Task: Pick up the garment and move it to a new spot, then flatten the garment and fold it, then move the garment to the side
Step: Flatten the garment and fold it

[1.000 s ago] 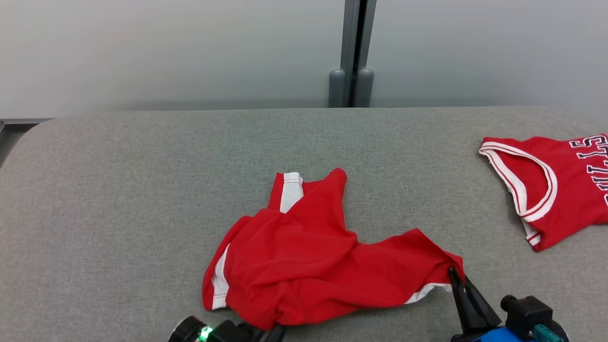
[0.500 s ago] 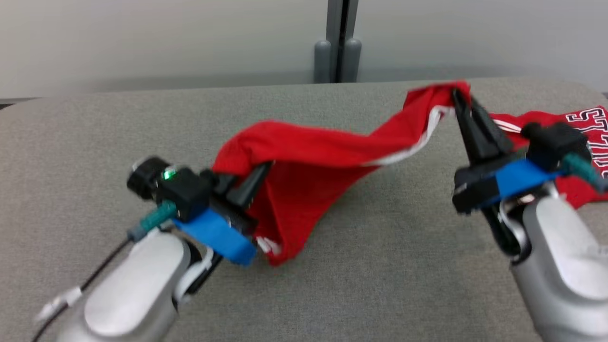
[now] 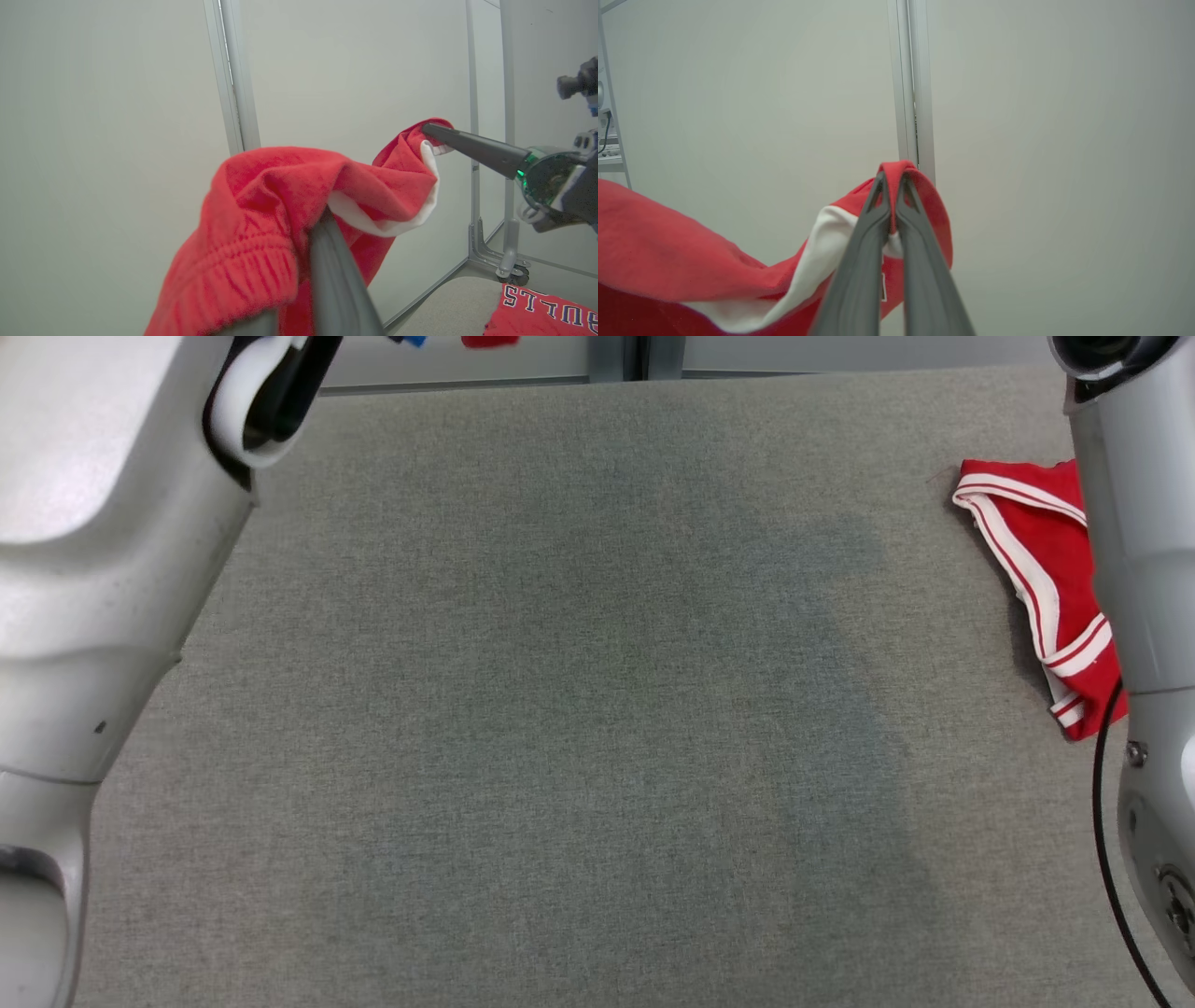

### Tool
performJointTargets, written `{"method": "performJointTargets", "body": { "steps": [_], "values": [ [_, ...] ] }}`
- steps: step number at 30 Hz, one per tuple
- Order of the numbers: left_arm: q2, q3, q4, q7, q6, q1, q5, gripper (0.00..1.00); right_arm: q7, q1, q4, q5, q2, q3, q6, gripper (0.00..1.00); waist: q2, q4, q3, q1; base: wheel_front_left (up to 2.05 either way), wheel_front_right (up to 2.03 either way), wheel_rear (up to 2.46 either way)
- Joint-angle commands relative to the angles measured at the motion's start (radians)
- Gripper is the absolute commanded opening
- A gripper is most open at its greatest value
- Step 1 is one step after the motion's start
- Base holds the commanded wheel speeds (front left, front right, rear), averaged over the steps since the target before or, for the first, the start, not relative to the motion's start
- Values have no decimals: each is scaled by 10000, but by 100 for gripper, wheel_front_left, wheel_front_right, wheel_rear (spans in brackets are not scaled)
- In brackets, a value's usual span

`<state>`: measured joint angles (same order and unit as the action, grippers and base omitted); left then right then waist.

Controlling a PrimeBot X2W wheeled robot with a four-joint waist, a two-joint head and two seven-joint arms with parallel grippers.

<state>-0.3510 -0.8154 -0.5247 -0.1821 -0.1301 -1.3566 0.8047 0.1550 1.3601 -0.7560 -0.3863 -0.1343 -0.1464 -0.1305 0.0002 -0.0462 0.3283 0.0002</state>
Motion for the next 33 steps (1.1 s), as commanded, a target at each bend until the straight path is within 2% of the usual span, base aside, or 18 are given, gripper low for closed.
{"method": "performJointTargets", "body": {
  "steps": [1,4,9,12,15,23,27,30,31,33],
  "values": [
    [104,-218,-194,-176,-4,-125,99,0,120,70,-300,16,82,-166,-6,0,-2,1,44,-2,0,0,0],
    [112,-712,-570,-486,-4,-243,475,0,323,-12,-916,-257,148,-512,-5,0,-2,-3,98,-2,0,0,0],
    [-93,-1754,-799,-757,-4,907,869,0,703,-1080,-1519,-685,56,-1339,-5,0,-2,57,156,-2,0,0,0],
    [-148,-1949,-753,-833,-4,1980,1140,0,890,-1977,-1595,-959,6,-1825,-5,0,-2,99,86,-2,0,0,0],
    [-157,-1502,-377,-834,-4,3299,1210,0,1012,-2973,-1447,-1259,-202,-2194,-5,0,-2,140,-104,-2,0,0,0],
    [-130,-1024,1066,-835,-5,7523,595,0,1103,-6186,-411,-2158,-970,-2623,-5,0,-2,219,-914,-2,0,0,0],
    [-230,-1696,1458,-835,-5,9288,69,0,1104,-8149,417,-2438,-1484,-2680,-6,0,-2,332,-1408,-2,0,0,0],
    [-337,-1998,1666,-837,16,10187,-144,0,1107,-9553,1091,-2744,-1841,-2399,-6,0,-2,425,-1681,-2,0,0,0],
    [-337,-1998,1666,-837,16,10187,-144,0,1107,-9553,1091,-2744,-1841,-2399,-6,0,-2,425,-1681,-2,0,0,0],
    [-492,-2172,1896,-836,130,10868,-167,0,1039,-10891,1820,-2863,-2096,-2224,-5,0,-2,480,-1946,-2,0,0,0]
  ]
}}
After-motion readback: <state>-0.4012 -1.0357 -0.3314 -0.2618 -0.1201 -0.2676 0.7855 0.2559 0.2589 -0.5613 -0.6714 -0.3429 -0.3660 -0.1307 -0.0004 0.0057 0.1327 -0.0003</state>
